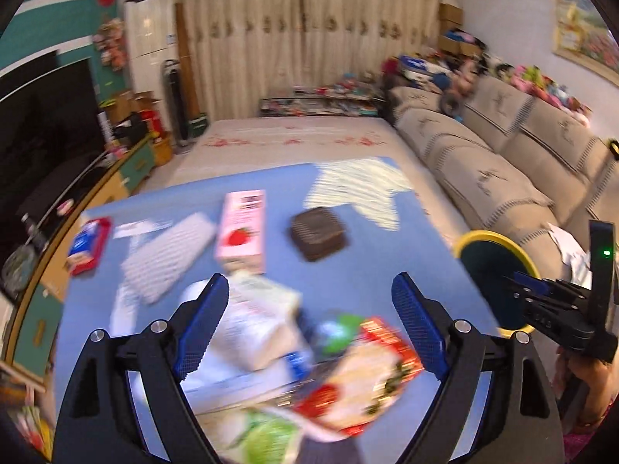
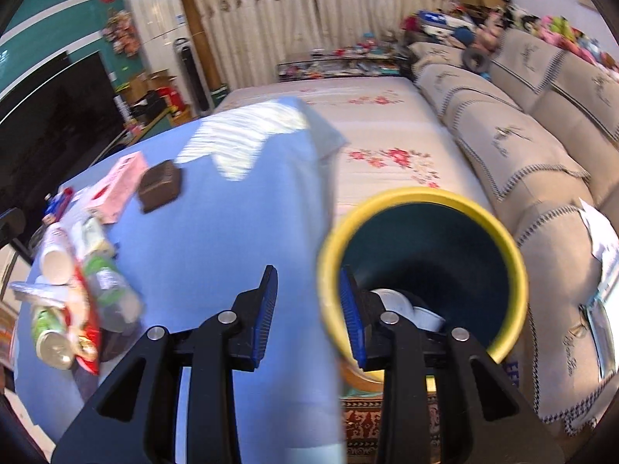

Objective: Collect trash
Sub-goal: 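Grasp the brown square container with the right tool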

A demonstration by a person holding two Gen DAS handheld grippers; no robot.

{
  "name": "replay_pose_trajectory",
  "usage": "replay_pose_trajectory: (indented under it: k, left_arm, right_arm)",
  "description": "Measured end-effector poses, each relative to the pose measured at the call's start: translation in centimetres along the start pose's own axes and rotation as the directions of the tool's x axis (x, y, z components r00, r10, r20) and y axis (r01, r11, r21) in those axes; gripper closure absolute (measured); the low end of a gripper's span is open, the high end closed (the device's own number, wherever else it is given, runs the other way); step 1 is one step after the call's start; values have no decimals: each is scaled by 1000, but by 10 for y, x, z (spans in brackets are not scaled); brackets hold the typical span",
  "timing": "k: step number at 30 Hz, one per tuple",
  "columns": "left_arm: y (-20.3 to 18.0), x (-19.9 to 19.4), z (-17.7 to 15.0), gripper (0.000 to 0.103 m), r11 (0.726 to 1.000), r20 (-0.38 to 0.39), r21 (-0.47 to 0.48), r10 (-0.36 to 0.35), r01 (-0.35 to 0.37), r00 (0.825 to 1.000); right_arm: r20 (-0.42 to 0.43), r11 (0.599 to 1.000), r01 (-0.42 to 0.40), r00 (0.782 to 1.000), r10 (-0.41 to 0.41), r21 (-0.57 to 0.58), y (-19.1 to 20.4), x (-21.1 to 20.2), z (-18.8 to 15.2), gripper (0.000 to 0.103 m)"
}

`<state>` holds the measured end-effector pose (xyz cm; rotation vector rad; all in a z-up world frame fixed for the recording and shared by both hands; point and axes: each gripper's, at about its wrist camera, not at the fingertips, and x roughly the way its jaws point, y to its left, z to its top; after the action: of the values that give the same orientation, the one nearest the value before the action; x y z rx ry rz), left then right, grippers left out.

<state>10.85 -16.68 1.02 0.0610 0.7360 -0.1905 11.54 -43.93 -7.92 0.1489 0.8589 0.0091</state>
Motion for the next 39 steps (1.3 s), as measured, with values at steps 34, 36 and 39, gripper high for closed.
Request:
replay_pose_trajectory:
  k: [34,36,39]
  left_arm:
    - [127,10,-42,18,982,-33,-161,99,-103,995]
    - [126,10,-42,18,981,-34,-161,100,-104,994]
    - [125,10,-43,18,982,-34,-160,99,-103,995]
  right_arm:
    - [-214,948,-99,976,34,-301,177,176,109,45]
    - [-209,951,-100,977,39,-292,176,175,108,46]
    - [-192,957,-93,981,40,-275,173,170,108,47]
